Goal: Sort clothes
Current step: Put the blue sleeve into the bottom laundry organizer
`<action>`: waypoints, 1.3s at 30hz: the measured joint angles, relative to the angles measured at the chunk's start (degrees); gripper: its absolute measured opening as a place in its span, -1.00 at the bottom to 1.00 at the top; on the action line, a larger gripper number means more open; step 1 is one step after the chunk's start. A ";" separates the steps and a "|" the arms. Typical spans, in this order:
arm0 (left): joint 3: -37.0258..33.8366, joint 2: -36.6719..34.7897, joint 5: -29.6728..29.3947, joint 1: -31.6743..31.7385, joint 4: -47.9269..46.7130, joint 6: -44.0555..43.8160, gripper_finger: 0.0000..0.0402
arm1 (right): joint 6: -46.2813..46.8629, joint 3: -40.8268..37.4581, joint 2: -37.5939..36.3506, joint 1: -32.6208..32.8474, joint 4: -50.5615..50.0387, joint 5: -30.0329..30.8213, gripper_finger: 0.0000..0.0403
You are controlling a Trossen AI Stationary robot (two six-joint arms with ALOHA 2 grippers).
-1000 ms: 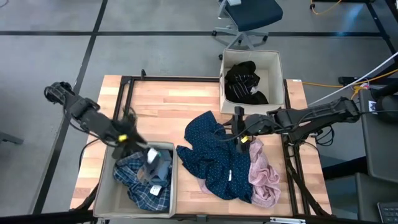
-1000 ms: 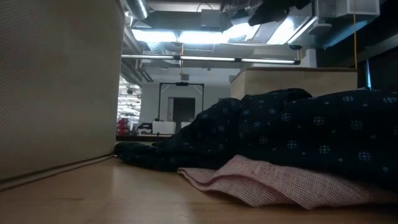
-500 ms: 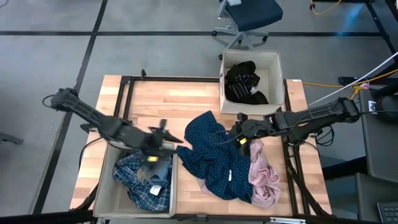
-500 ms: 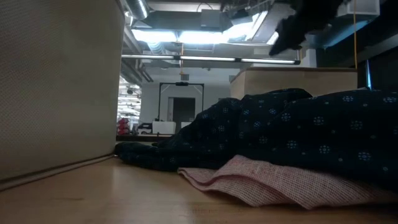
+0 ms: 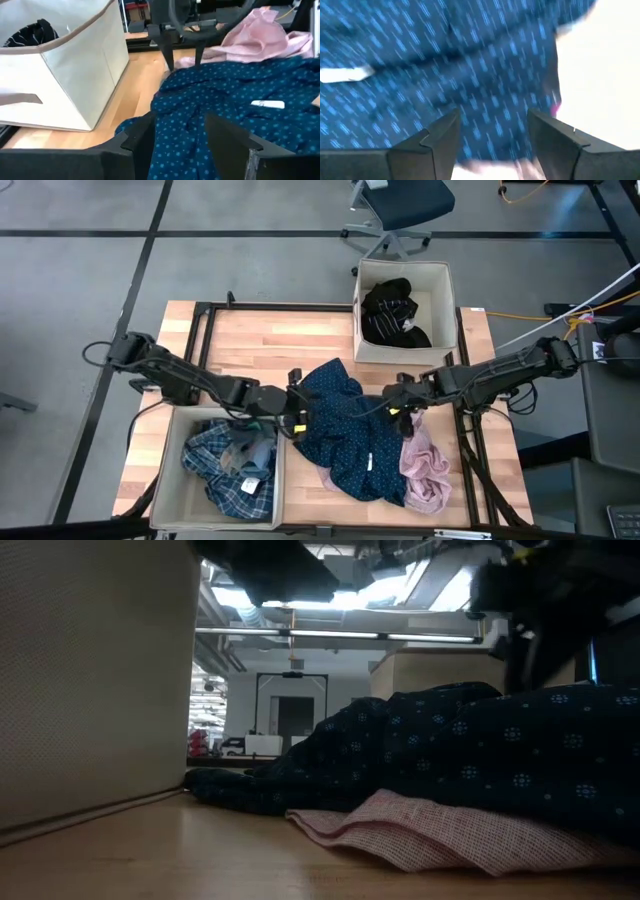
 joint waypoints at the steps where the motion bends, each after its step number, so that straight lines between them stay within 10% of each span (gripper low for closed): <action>1: 0.00 0.35 0.00 0.22 0.23 0.13 -0.19 | 1.22 0.00 0.00 0.00 -2.15 0.00 0.14; 7: 0.02 0.46 0.12 1.15 0.72 0.27 -0.19 | 1.38 -1.32 0.00 0.00 -1.89 1.00 0.14; 27: 0.02 0.46 0.21 1.22 0.06 -0.33 -0.19 | -11.99 -17.62 13.15 0.02 57.98 -7.53 0.14; 39: 0.02 0.46 0.18 1.22 0.11 -0.65 -0.19 | -17.05 -17.30 23.77 0.02 64.13 -3.78 -0.09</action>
